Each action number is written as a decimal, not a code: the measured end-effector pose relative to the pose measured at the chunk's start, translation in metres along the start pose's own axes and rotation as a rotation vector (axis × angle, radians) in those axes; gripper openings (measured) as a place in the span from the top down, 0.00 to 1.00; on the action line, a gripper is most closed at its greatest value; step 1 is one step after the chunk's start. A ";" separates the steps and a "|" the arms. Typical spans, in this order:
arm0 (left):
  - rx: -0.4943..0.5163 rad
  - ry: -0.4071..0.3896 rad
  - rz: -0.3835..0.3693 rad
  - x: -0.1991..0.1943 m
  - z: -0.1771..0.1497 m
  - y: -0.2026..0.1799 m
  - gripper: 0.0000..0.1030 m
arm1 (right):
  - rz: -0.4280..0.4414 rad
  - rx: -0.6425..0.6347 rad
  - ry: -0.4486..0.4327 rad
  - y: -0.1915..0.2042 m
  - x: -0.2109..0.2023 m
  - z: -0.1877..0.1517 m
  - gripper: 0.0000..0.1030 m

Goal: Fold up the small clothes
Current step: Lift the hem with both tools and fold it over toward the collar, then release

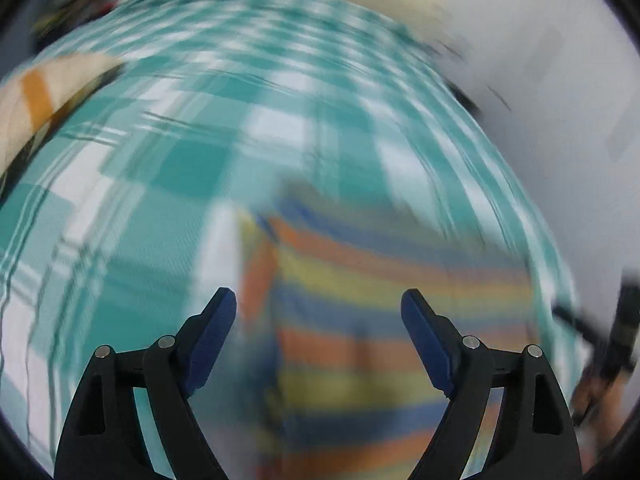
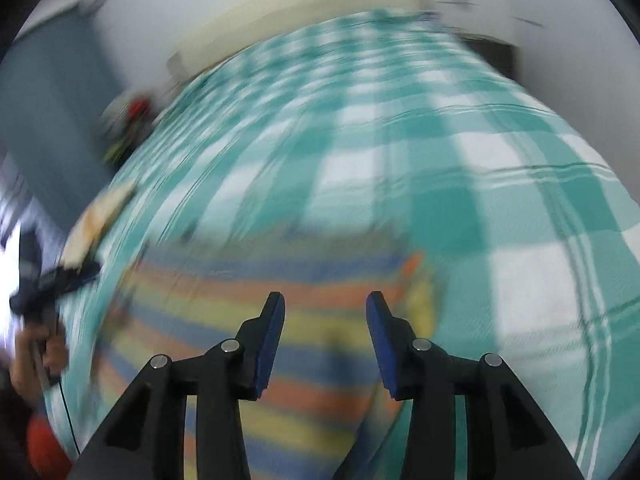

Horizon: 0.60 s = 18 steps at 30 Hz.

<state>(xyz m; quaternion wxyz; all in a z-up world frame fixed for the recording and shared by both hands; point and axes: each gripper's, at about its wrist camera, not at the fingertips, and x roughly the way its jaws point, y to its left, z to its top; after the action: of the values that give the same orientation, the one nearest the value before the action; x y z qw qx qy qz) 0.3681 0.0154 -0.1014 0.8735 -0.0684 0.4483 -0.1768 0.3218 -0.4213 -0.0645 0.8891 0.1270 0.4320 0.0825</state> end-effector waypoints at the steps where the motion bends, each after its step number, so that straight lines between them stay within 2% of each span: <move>1: 0.066 0.021 0.003 -0.001 -0.021 -0.011 0.15 | 0.009 -0.046 0.019 0.014 -0.004 -0.018 0.58; 2: 0.153 0.062 0.033 0.004 -0.050 -0.024 0.15 | 0.015 -0.090 0.044 0.026 -0.006 -0.041 0.59; 4: 0.232 0.133 0.099 0.018 -0.082 -0.030 0.14 | -0.010 -0.155 0.137 0.040 0.002 -0.085 0.59; 5: 0.256 0.081 0.112 0.013 -0.097 -0.030 0.14 | -0.042 -0.163 0.193 0.039 0.010 -0.107 0.58; 6: 0.251 0.057 0.121 0.006 -0.100 -0.030 0.14 | -0.047 -0.140 0.143 0.034 0.003 -0.123 0.59; 8: 0.195 0.083 0.154 -0.003 -0.097 -0.031 0.12 | -0.092 -0.129 0.132 0.034 -0.008 -0.125 0.60; 9: 0.156 0.086 0.141 -0.010 -0.095 -0.032 0.12 | -0.113 -0.125 0.129 0.037 -0.012 -0.124 0.60; 11: 0.124 0.038 0.103 -0.025 -0.094 -0.037 0.11 | -0.143 -0.134 0.073 0.049 -0.029 -0.119 0.59; 14: 0.126 -0.008 0.142 -0.027 -0.095 -0.045 0.05 | -0.115 -0.171 0.020 0.067 -0.037 -0.124 0.59; 15: 0.129 0.000 0.165 -0.020 -0.099 -0.045 0.04 | -0.117 -0.176 0.034 0.069 -0.030 -0.130 0.59; 17: 0.094 0.070 0.242 -0.001 -0.112 -0.031 0.02 | -0.164 -0.161 0.135 0.067 -0.003 -0.147 0.58; 18: 0.063 0.029 0.218 -0.004 -0.122 -0.023 0.02 | -0.170 -0.147 0.098 0.067 -0.004 -0.151 0.57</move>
<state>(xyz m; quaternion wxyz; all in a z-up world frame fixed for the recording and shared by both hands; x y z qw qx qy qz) 0.2622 0.0000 -0.1638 0.8827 0.0107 0.4600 -0.0958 0.1980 -0.3353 -0.1313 0.8775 0.0201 0.4771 0.0443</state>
